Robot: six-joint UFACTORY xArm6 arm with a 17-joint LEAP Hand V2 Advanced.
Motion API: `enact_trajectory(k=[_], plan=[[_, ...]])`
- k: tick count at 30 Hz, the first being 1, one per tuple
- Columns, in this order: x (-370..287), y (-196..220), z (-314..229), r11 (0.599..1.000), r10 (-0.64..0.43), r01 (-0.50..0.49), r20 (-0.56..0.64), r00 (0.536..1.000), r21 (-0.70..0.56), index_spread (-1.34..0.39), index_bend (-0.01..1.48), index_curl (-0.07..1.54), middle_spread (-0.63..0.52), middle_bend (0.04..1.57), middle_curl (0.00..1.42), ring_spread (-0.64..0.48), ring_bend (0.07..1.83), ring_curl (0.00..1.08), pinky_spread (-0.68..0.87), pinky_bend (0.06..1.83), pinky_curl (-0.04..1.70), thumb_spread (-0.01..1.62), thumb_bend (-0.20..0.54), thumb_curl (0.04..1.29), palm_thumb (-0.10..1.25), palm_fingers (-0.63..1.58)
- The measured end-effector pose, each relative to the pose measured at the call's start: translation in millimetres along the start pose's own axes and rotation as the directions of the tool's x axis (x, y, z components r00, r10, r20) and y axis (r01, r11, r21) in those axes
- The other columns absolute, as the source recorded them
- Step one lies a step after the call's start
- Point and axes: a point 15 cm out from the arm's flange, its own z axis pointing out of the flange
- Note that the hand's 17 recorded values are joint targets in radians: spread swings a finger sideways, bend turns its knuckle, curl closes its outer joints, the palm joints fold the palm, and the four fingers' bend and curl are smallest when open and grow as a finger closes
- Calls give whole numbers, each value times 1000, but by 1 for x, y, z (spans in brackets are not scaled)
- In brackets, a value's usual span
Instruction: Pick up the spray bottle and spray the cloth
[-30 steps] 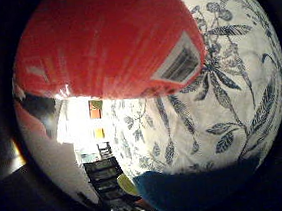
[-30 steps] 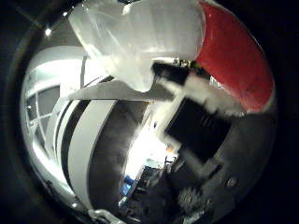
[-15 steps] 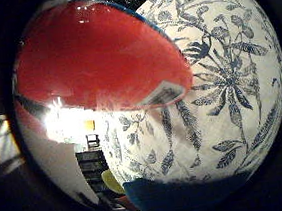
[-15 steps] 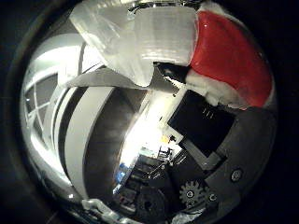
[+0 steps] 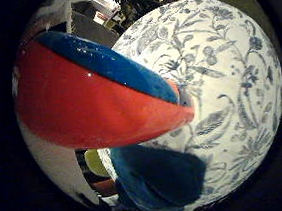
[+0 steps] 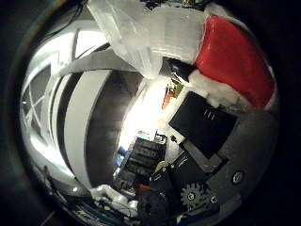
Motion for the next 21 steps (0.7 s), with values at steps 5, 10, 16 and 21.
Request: enact_trajectory(k=[5, 10, 16, 21], plan=[[-23, 4, -30, 998, -35, 34, -12, 999, -57, -161, 1222, 681, -69, 1370, 603, -174, 1425, 665, -188, 1090, 1151, 859, -16, 717, 1075, 1181], [-45, 8, -59, 986, -77, 71, -40, 996, -149, -159, 1230, 671, -69, 1375, 599, -174, 1427, 660, -194, 1057, 1206, 854, -19, 730, 1060, 1184], [-70, 19, -86, 964, -108, 93, -46, 993, -248, -160, 1234, 665, -69, 1377, 596, -174, 1433, 655, -202, 1033, 1249, 867, -16, 741, 1048, 1185], [-91, 34, -103, 938, -119, 104, -25, 993, -330, -161, 1233, 662, -69, 1375, 594, -172, 1436, 649, -208, 1018, 1273, 869, -16, 747, 1047, 1188]])
